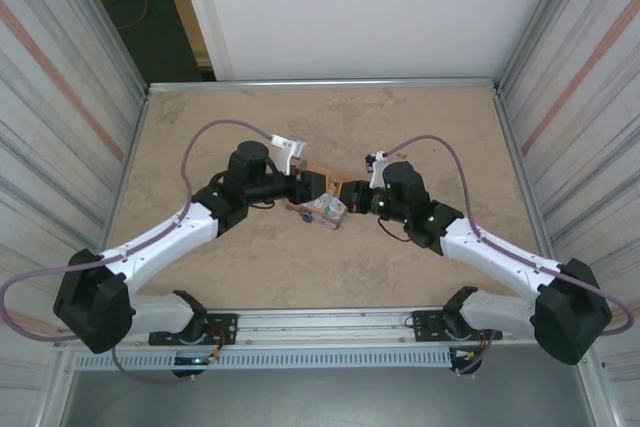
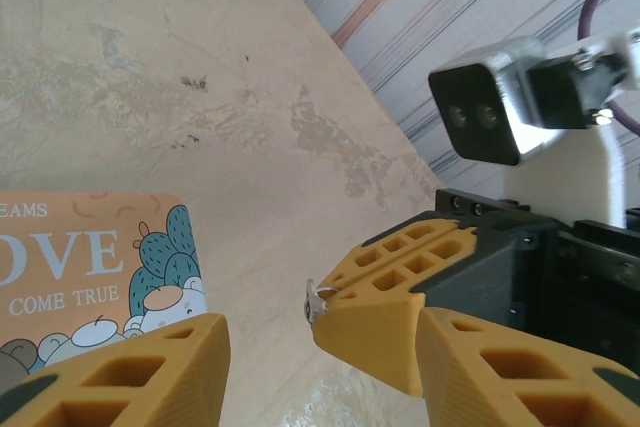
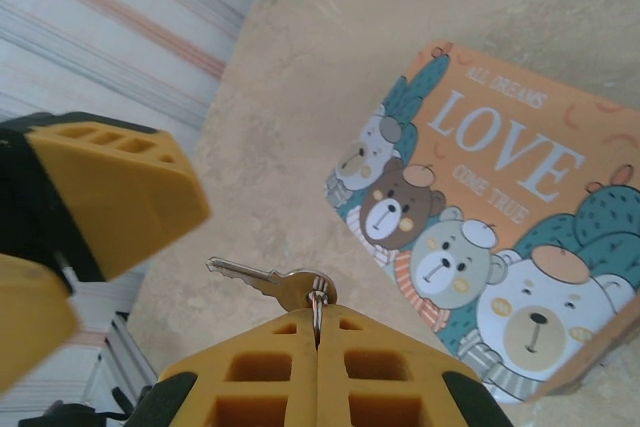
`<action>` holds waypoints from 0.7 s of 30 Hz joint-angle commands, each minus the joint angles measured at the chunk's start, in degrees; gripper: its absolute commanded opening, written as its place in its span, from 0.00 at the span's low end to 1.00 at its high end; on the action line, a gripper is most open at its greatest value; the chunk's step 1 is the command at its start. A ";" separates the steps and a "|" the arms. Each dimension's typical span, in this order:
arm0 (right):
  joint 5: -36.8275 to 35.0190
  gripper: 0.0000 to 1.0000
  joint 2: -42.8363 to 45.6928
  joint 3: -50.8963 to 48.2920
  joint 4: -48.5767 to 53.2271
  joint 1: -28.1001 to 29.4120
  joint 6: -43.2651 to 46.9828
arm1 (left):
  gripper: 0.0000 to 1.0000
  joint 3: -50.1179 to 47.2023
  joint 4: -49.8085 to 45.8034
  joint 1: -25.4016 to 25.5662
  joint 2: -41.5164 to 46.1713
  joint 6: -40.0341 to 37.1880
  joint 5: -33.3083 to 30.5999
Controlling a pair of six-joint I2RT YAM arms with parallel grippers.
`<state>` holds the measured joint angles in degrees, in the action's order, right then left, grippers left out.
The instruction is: Unlock the padlock with the key
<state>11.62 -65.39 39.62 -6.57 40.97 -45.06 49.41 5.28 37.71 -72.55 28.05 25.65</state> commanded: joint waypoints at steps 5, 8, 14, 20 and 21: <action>0.29 0.00 -1.14 3.19 -2.92 1.59 -1.85 | 0.46 2.10 2.44 0.95 -2.29 -0.06 -1.10; 0.42 0.00 -1.48 3.38 -2.92 2.06 -2.14 | 0.42 2.09 3.08 0.93 -2.68 0.61 -1.17; 0.34 0.00 -1.71 3.21 -2.79 2.65 -2.41 | 0.34 1.71 3.69 0.99 -2.44 1.06 -1.65; 0.16 0.00 -1.68 3.28 -2.93 2.74 -2.71 | 0.17 1.51 3.21 0.96 -1.93 1.05 -2.15; 0.24 0.00 -1.63 3.19 -3.08 2.71 -2.78 | 0.14 1.57 3.08 0.96 -1.81 0.98 -2.27</action>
<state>11.73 -66.78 40.99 -8.27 43.24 -46.52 49.63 7.38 38.35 -74.85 29.23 24.27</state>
